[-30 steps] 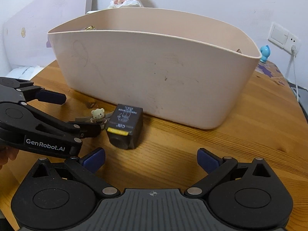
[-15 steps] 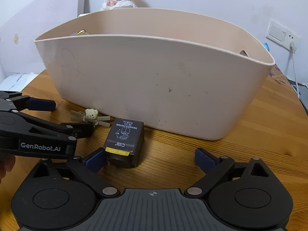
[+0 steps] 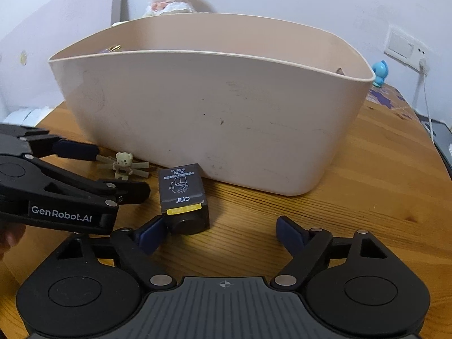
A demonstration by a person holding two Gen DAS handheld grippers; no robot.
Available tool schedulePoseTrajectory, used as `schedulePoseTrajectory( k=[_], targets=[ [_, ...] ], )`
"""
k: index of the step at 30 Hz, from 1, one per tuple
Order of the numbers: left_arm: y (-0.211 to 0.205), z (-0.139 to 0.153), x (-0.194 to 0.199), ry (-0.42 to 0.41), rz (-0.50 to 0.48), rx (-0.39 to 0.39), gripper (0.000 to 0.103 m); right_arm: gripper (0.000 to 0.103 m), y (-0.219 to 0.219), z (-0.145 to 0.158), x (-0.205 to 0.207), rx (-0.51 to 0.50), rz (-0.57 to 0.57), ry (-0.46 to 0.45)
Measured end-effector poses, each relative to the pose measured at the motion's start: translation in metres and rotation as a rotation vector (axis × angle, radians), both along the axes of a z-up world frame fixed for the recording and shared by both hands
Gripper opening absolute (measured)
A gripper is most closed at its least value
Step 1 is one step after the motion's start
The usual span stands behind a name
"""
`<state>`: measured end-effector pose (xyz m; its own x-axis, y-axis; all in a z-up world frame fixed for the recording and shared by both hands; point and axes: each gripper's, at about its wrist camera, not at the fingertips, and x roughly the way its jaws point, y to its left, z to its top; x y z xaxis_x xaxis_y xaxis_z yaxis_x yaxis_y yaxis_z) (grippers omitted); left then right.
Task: Organize objects
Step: 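Grasp the teddy keychain with the left tool while the right tool grasps the black box, then lift both items over the bin and release them inside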
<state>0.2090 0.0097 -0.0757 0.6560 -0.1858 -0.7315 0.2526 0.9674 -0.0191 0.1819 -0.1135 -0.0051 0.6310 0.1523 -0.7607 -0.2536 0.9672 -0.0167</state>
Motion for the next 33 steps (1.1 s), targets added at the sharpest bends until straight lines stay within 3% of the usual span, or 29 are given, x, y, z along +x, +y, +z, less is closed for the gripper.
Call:
schedulePoseTrajectory(
  k=[2, 4, 6, 12, 16, 27, 33],
  targets=[
    [-0.001, 0.000, 0.000, -0.008, -0.015, 0.026, 0.069, 0.086, 0.007, -0.002, -0.002, -0.004, 0.024, -0.007],
    [0.000, 0.001, 0.000, -0.008, -0.038, 0.022, 0.053, 0.084, 0.011, -0.001, -0.002, -0.004, 0.045, -0.014],
    [-0.002, 0.004, 0.001, -0.001, -0.056, 0.020, 0.044, 0.081, 0.017, -0.001, 0.000, -0.006, 0.070, -0.019],
    [-0.003, 0.004, -0.001, 0.020, -0.052, 0.026, 0.043, 0.056, 0.031, 0.002, -0.007, -0.014, 0.135, -0.027],
    [-0.004, 0.004, -0.003, 0.025, -0.049, 0.034, 0.043, 0.028, 0.032, 0.005, -0.014, 0.014, 0.152, -0.011],
    [0.007, 0.004, -0.015, 0.022, 0.002, 0.019, 0.043, 0.029, 0.002, 0.008, -0.009, 0.048, 0.077, -0.014],
    [0.008, 0.017, -0.028, -0.010, 0.008, 0.011, 0.042, 0.029, -0.012, 0.023, -0.029, 0.044, 0.069, -0.055]
  ],
)
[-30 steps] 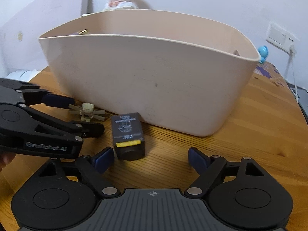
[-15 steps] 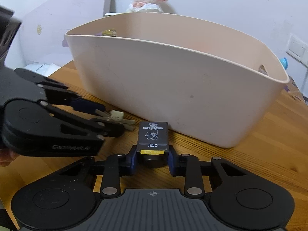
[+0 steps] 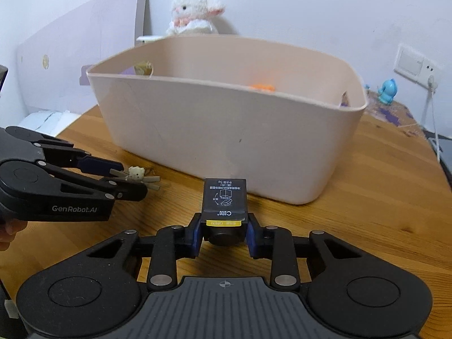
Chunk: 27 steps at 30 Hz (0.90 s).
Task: Organize objects
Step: 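Lift both items over the bin and release them inside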
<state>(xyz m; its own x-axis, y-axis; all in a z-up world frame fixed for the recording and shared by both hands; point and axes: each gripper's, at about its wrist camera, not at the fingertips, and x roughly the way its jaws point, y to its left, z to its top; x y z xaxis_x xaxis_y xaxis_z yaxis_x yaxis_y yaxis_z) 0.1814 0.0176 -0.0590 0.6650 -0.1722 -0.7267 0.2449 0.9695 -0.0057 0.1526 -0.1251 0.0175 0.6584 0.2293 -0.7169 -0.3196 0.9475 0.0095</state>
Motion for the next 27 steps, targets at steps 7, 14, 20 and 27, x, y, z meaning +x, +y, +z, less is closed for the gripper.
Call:
schedulePoseTrajectory(
  k=[7, 14, 20, 27],
  targets=[
    [0.002, 0.033, -0.024, -0.085, 0.007, 0.003, 0.042, 0.029, -0.002, 0.039, -0.016, 0.010, -0.007, -0.102],
    [0.004, 0.075, -0.043, -0.192, 0.029, 0.011, 0.043, 0.029, -0.007, 0.083, -0.032, 0.029, -0.018, -0.219],
    [0.005, 0.110, -0.043, -0.279, 0.038, 0.022, 0.043, 0.029, -0.009, 0.114, -0.030, 0.042, -0.030, -0.314],
    [0.002, 0.129, -0.010, -0.322, 0.058, 0.036, 0.043, 0.029, -0.014, 0.137, -0.008, 0.039, -0.056, -0.375]
  ],
)
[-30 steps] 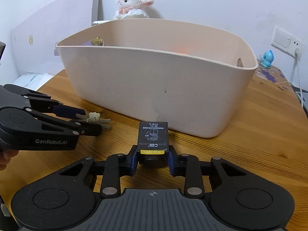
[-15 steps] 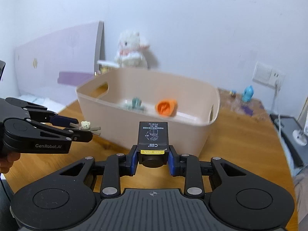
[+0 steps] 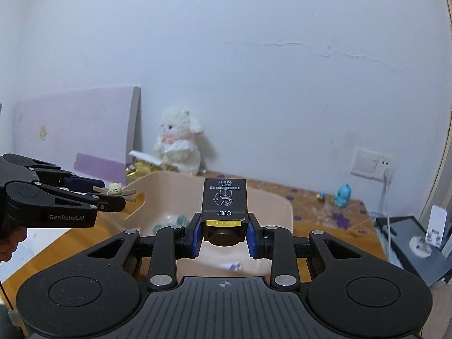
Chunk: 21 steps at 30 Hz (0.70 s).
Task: Organize objects
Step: 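Lift both items over the bin and release them inside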
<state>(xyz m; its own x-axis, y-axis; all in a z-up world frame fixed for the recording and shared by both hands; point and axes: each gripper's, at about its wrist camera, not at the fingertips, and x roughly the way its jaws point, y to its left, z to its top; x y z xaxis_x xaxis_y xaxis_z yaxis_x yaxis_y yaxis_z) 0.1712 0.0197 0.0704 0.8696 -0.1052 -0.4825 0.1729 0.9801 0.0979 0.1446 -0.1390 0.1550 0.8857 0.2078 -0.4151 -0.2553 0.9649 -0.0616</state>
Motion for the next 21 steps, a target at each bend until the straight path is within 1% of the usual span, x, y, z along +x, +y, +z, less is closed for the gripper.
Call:
schedulePoseTrajectory(
  k=[4, 7, 11, 17, 21],
  targets=[
    [-0.005, -0.004, 0.032, 0.025, 0.023, 0.009, 0.043, 0.029, -0.003, 0.002, 0.027, 0.005, -0.022, 0.005],
    [-0.009, -0.014, 0.060, 0.068, 0.040, 0.028, 0.043, 0.029, -0.005, -0.004, 0.049, 0.009, -0.040, 0.024],
    [-0.014, -0.034, 0.089, 0.124, 0.041, 0.069, 0.043, 0.029, -0.002, -0.019, 0.074, -0.051, -0.065, 0.051],
    [-0.018, -0.060, 0.119, 0.214, 0.033, 0.108, 0.043, 0.029, 0.001, -0.045, 0.111, -0.074, -0.051, 0.158],
    [-0.020, -0.072, 0.128, 0.278, 0.034, 0.122, 0.043, 0.029, 0.006, -0.062, 0.130, -0.082, -0.026, 0.240]
  ],
)
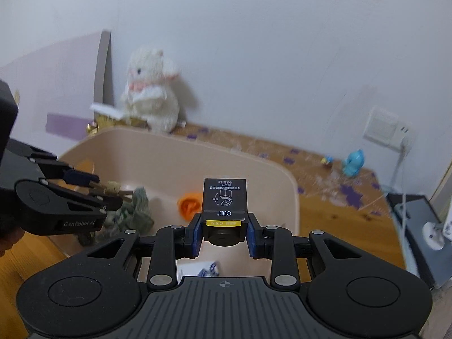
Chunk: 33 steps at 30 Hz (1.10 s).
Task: Organize objects
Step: 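Lift both items over the bin and release them inside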
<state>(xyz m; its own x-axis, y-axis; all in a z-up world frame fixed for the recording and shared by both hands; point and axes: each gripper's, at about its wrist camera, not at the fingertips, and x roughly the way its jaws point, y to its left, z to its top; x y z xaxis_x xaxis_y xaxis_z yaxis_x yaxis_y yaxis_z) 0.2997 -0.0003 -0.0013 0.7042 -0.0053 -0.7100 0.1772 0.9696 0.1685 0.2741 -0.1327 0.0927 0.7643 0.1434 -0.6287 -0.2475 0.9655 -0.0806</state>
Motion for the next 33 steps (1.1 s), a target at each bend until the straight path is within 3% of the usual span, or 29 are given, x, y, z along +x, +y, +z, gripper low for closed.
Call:
schedulePoseTrajectory(
  k=[6, 7, 8, 9, 10, 11, 13, 17, 25, 33],
  targets=[
    [0.002, -0.007, 0.008, 0.061, 0.007, -0.010, 0.045, 0.029, 0.004, -0.021, 0.016, -0.006, 0.010, 0.108],
    [0.002, -0.007, 0.008, 0.066, 0.005, -0.017, 0.050, 0.029, 0.004, -0.023, 0.018, -0.002, 0.009, 0.124],
    [0.002, -0.007, 0.008, 0.066, 0.005, -0.025, 0.054, 0.039, 0.004, -0.023, 0.018, 0.002, 0.006, 0.129],
    [0.002, -0.006, 0.007, 0.060, 0.006, -0.029, 0.064, 0.041, 0.004, -0.023, 0.018, -0.003, 0.003, 0.122],
    [0.002, -0.004, 0.005, 0.052, 0.008, -0.032, 0.071, 0.049, 0.004, -0.022, 0.017, -0.004, -0.001, 0.120],
    [0.001, -0.002, 0.004, 0.047, 0.009, -0.033, 0.073, 0.061, 0.004, -0.021, 0.015, -0.004, -0.007, 0.112],
    [0.000, 0.001, 0.003, 0.041, 0.010, -0.030, 0.076, 0.071, 0.004, -0.017, 0.011, -0.005, -0.010, 0.088],
    [-0.001, 0.004, 0.001, 0.036, 0.012, -0.023, 0.077, 0.078, 0.002, -0.011, 0.008, 0.012, -0.014, 0.078],
    [0.004, 0.007, -0.004, 0.034, 0.037, -0.035, 0.077, 0.086, 0.001, -0.003, -0.001, 0.025, -0.032, 0.061],
    [0.008, 0.026, -0.021, -0.027, 0.038, -0.069, 0.079, 0.086, -0.004, 0.014, -0.015, 0.059, -0.053, 0.018]
  ],
)
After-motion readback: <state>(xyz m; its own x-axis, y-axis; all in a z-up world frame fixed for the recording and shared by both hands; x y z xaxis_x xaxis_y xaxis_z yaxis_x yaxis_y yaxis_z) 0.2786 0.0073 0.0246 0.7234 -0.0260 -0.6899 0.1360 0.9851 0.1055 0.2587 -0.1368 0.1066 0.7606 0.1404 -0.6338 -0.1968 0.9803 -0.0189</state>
